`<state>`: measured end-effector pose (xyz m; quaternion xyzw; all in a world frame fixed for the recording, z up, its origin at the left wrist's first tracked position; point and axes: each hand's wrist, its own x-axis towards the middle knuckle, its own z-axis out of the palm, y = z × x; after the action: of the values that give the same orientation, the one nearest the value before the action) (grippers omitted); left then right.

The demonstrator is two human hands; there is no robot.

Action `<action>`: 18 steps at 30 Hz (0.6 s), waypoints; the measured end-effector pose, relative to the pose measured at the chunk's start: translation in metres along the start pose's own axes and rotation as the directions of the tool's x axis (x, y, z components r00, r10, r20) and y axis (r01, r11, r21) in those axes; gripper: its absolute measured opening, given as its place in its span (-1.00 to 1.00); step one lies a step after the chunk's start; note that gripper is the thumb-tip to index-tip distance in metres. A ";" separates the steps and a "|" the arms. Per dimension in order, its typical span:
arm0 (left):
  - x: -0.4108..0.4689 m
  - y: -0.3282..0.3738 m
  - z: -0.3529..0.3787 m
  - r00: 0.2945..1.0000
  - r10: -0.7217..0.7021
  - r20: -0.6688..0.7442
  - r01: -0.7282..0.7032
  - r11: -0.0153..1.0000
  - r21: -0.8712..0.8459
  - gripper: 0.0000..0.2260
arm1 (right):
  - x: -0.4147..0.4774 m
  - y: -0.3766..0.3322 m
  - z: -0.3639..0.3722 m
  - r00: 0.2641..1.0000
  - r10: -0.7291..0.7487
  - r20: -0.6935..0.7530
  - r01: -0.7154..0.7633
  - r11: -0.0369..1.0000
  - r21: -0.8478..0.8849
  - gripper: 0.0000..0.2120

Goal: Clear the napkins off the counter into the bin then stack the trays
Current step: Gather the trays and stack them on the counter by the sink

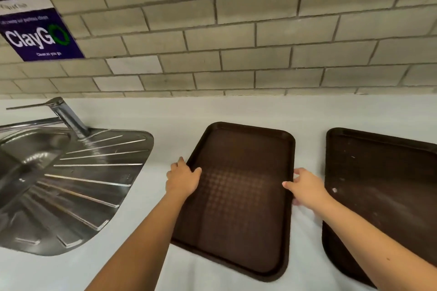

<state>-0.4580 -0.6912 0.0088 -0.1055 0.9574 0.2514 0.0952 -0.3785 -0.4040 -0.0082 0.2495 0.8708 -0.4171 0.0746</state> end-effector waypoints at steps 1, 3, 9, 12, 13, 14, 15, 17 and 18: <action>0.008 -0.003 0.001 1.000 -0.005 0.014 0.005 1.000 0.013 -0.44 | 0.001 0.000 0.001 1.000 0.017 -0.010 -0.018 1.000 -0.014 -0.68; 0.022 -0.008 0.004 1.000 0.028 0.005 -0.028 0.999 0.030 -0.57 | 0.004 -0.001 0.004 0.999 0.041 -0.030 -0.042 0.998 -0.037 -0.71; 0.049 -0.020 0.007 0.993 0.114 0.007 -0.114 0.992 0.053 -0.69 | 0.012 -0.007 -0.005 0.993 0.016 -0.118 -0.029 0.994 -0.109 -0.60; 0.053 -0.023 0.008 0.991 0.130 0.008 -0.130 0.991 0.010 -0.71 | 0.018 -0.012 -0.017 0.988 0.011 -0.152 -0.025 0.996 -0.090 -0.63; 0.054 -0.023 0.009 0.991 0.131 0.003 -0.131 0.991 -0.015 -0.71 | 0.021 -0.014 -0.021 0.987 0.009 -0.158 -0.021 0.997 -0.080 -0.61; 0.055 -0.023 0.009 0.991 0.135 -0.001 -0.135 0.990 -0.041 -0.70 | 0.023 -0.015 -0.023 0.987 0.005 -0.162 -0.017 0.997 -0.076 -0.60; 0.055 -0.022 0.010 0.990 0.139 -0.005 -0.139 0.988 -0.067 -0.69 | 0.025 -0.015 -0.026 0.986 -0.002 -0.169 -0.012 0.997 -0.082 -0.60; 0.057 -0.020 0.009 0.990 0.144 -0.014 -0.144 0.983 -0.116 -0.69 | 0.029 -0.016 -0.029 0.983 -0.011 -0.186 -0.005 0.996 -0.089 -0.61; 0.058 -0.018 0.008 0.990 0.142 -0.018 -0.143 0.981 -0.131 -0.69 | 0.030 -0.016 -0.030 0.981 -0.012 -0.193 -0.005 0.996 -0.084 -0.61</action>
<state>-0.5078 -0.7119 -0.0199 -0.0437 0.9441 0.3201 0.0658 -0.4104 -0.3784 0.0116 0.2840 0.8911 -0.3539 -0.0005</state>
